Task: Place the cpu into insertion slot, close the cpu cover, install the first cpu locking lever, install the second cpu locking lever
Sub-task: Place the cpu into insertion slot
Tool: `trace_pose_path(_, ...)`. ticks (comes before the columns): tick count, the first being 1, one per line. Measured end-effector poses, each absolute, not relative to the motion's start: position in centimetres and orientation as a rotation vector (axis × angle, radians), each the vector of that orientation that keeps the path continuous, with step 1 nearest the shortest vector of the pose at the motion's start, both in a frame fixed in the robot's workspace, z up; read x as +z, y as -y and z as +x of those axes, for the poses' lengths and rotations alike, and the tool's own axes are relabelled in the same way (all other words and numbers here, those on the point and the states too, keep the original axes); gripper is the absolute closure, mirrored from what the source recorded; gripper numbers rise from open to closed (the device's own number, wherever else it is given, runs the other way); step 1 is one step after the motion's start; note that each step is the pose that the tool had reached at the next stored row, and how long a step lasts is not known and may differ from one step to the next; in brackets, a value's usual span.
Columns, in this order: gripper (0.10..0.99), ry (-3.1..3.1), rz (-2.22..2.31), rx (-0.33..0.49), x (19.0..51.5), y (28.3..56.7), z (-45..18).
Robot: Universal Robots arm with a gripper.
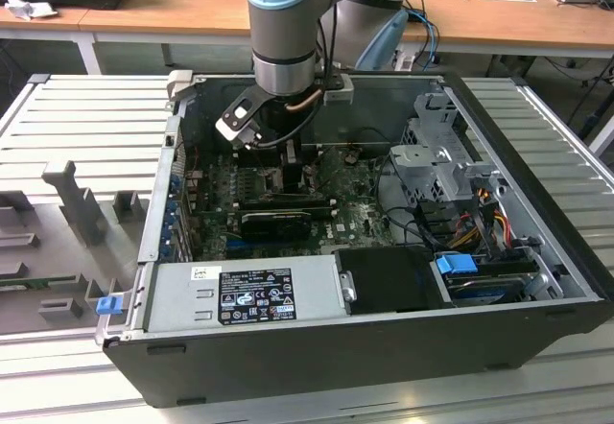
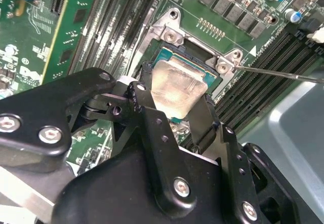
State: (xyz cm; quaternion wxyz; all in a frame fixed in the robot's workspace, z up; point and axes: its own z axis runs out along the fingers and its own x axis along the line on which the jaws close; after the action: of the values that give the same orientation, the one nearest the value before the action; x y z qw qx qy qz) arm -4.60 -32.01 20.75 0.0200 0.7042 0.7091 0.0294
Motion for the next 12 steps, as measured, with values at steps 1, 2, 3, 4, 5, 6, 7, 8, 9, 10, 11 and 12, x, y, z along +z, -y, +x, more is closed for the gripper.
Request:
trace_pose_path(1,0.557,-2.194,2.191,0.091,20.63,31.97,-4.59)
trace_pose_path(2,0.557,-2.189,2.195,0.091,20.58,31.95,-4.59)
trace_pose_path(3,0.557,-2.186,2.198,0.090,20.55,31.94,-4.58)
trace_pose_path(4,0.557,-2.184,2.199,0.089,20.52,31.92,-4.54)
trace_pose_path(5,0.557,-2.184,2.199,0.089,20.49,31.88,-4.50)
trace_pose_path(6,0.557,-2.183,2.199,0.089,20.40,31.84,-4.46)
trace_pose_path(7,0.557,-2.183,2.198,0.088,20.29,31.82,-4.45)
trace_pose_path(8,0.557,-2.183,2.198,0.088,20.20,31.82,-4.45)
trace_pose_path(9,0.557,-2.183,2.198,0.087,20.20,31.82,-4.46)
trace_pose_path(10,0.557,-2.183,2.198,0.087,20.20,31.82,-4.46)
trace_pose_path(11,0.557,-2.183,2.198,0.087,20.20,31.81,-4.46)
trace_pose_path(12,0.557,-2.183,2.198,0.087,20.20,31.82,-4.46)
